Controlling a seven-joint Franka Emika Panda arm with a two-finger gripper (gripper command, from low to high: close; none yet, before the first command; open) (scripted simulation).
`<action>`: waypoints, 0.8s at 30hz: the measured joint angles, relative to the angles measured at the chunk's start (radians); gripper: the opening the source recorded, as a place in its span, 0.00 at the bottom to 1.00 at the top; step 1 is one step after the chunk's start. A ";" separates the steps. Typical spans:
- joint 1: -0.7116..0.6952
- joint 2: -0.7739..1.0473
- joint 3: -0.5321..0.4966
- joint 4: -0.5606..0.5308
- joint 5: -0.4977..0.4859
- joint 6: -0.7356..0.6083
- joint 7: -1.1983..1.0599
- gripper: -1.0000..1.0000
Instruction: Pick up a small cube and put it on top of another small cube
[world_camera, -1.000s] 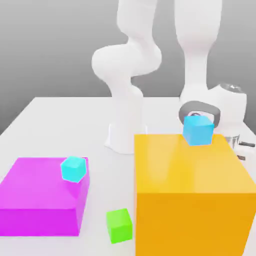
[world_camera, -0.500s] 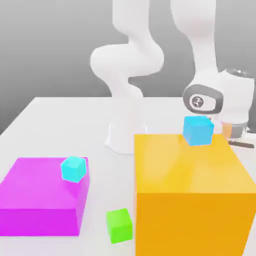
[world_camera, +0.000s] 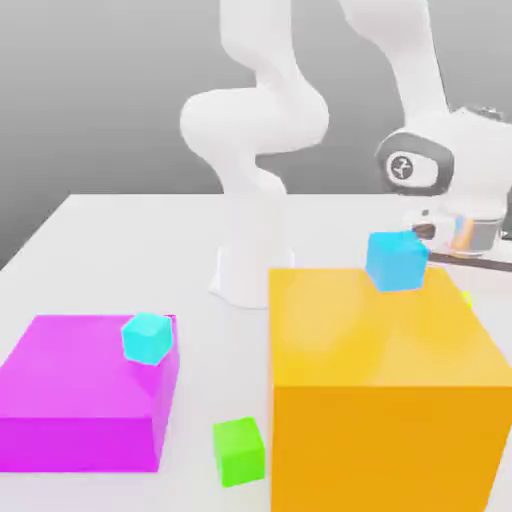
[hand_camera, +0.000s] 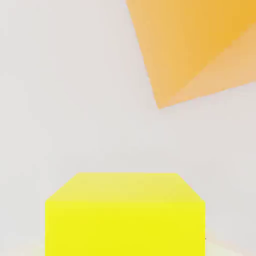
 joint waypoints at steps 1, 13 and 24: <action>-0.002 -0.023 0.000 0.022 -0.013 -0.040 -0.007 0.00; -0.091 -0.364 -0.127 0.180 0.167 -0.504 0.175 0.00; -0.183 -0.480 -0.233 0.089 0.396 -0.560 0.483 1.00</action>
